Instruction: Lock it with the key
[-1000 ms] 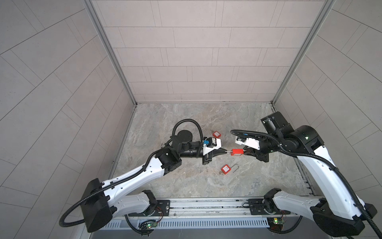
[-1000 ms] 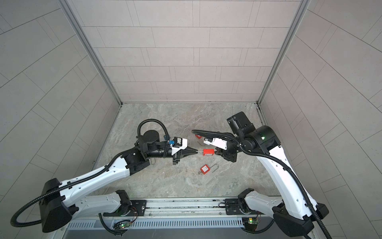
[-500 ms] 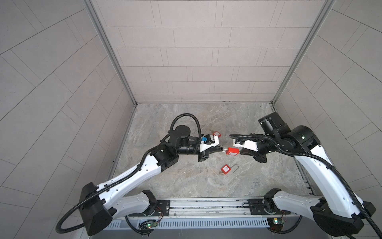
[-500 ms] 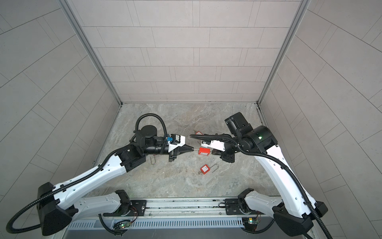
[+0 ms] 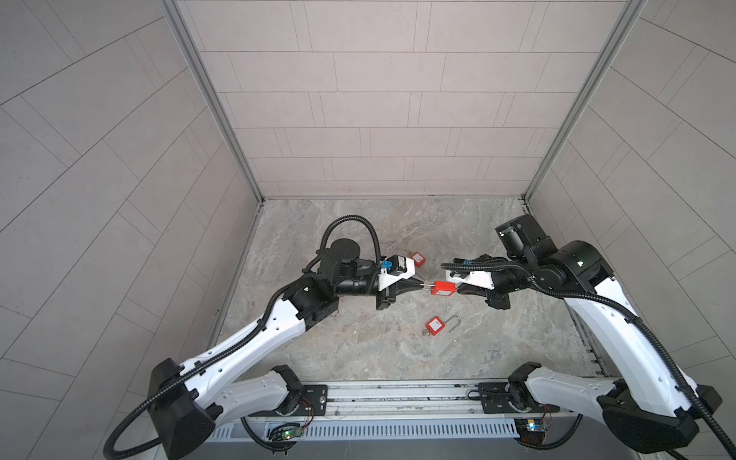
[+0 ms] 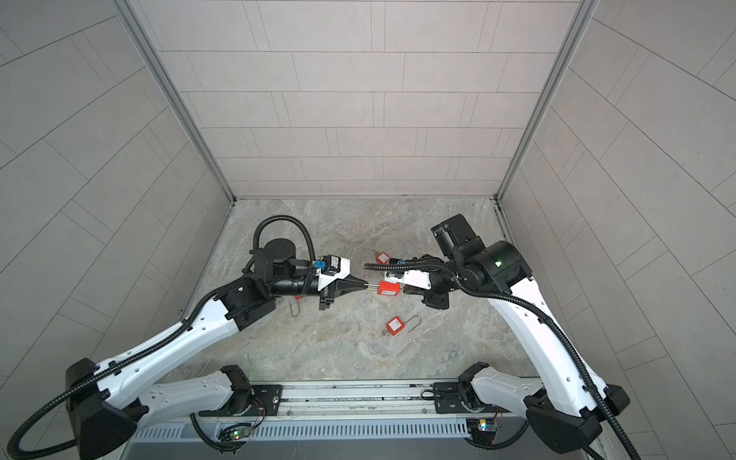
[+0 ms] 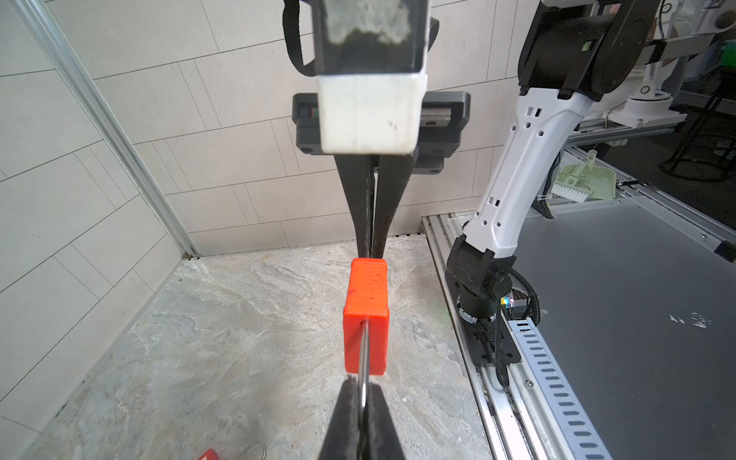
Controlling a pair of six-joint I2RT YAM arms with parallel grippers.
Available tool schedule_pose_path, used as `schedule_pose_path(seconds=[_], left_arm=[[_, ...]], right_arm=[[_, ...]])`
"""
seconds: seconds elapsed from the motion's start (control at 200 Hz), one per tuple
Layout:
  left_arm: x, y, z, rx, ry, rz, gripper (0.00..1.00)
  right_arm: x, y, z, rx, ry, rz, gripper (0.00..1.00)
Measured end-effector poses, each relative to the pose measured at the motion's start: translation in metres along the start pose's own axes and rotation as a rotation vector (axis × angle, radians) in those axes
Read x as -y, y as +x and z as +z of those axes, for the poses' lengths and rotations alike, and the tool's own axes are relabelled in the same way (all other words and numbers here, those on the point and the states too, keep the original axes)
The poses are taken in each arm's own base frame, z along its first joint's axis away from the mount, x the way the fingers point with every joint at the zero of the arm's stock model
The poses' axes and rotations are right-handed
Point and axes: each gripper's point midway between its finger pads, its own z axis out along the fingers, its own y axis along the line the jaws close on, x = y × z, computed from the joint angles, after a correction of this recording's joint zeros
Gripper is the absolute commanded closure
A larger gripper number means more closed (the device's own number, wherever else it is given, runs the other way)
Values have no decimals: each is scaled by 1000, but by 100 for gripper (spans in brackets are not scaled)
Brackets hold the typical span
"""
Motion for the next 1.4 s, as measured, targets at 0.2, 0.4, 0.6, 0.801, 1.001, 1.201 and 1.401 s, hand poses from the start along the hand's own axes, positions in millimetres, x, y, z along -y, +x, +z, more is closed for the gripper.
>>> schedule_pose_path(seconds=[0.2,0.4,0.6,0.801,1.001,1.201,1.401], left_arm=[[-4,-1,-11,-5,-25,-3,100],[-5,4,-19,-23,-44,-10,100],[-7,3,-24,-25,-62,20,100],[-14,11,-20,-77,-57,-27,100],[-32,22,-12,-171,-57,-123,100],[-49,35,2,-260,-51,-227,100],[-73,52,33,-360,-7,-326,100]], right_arm=[[4,-9,4,41,-10,-19,100],[6,0,8,15,-11,0,100],[9,21,8,-69,4,45,100],[14,39,16,-106,38,110,100],[27,55,21,-96,183,246,100],[47,69,24,-73,344,417,100],[58,96,33,-129,450,576,100]])
